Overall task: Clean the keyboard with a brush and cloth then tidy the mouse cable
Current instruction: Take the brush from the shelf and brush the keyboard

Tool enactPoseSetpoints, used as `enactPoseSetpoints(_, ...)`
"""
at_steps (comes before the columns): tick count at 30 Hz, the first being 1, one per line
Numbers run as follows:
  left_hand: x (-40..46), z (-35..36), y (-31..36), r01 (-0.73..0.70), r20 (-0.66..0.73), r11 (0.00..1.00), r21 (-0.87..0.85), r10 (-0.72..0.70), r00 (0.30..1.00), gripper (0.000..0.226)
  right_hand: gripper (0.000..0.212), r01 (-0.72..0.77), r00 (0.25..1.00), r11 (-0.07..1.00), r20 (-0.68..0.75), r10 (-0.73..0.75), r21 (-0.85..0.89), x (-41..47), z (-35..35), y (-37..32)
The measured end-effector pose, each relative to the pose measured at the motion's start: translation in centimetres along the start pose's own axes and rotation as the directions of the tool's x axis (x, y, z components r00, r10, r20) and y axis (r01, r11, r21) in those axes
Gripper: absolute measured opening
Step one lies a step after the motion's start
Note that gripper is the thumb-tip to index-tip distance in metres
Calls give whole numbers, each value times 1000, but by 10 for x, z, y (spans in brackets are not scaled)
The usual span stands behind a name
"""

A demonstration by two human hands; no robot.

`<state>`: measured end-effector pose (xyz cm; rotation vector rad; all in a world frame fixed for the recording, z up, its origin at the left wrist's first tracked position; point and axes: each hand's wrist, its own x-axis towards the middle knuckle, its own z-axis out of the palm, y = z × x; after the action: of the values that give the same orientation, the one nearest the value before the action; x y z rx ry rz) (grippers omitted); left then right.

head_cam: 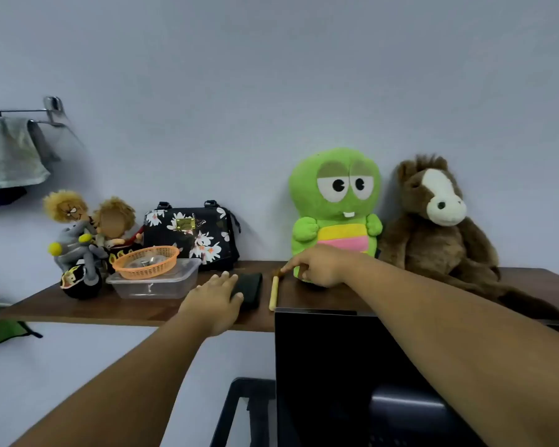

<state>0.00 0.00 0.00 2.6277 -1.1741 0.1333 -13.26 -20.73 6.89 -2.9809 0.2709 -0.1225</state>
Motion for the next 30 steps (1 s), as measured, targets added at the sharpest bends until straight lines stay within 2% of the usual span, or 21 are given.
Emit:
enactPoseSetpoints(5, 4, 16, -13, -33, 19, 999, 27, 32, 999, 58, 51, 67, 993, 984, 103, -51, -163, 21, 6, -17)
enactPoseSetpoints(10, 4, 22, -19, -40, 14, 999, 18, 39, 999, 58, 44, 166, 979, 958, 155, -132, -235, 34, 13, -33)
enactPoseSetpoints(14, 3, 25, -26, -35, -8, 999, 5, 35, 999, 58, 45, 156, 975, 949, 197, -103, -275, 41, 19, -38)
enactPoseSetpoints(20, 4, 28, -30, -18, -1, 1000, 1, 18, 1000, 59, 47, 158, 978, 942, 179, -108, -295, 40, 24, -36)
enactPoseSetpoints(26, 4, 26, -29, -16, 7, 1000, -3, 16, 1000, 58, 40, 163, 979, 958, 160, -127, -236, 37, 27, -32)
enactPoseSetpoints(30, 3, 24, -29, -19, 11, 1000, -10, 19, 1000, 58, 27, 162, 987, 986, 5, -162, -37, 28, 25, -25)
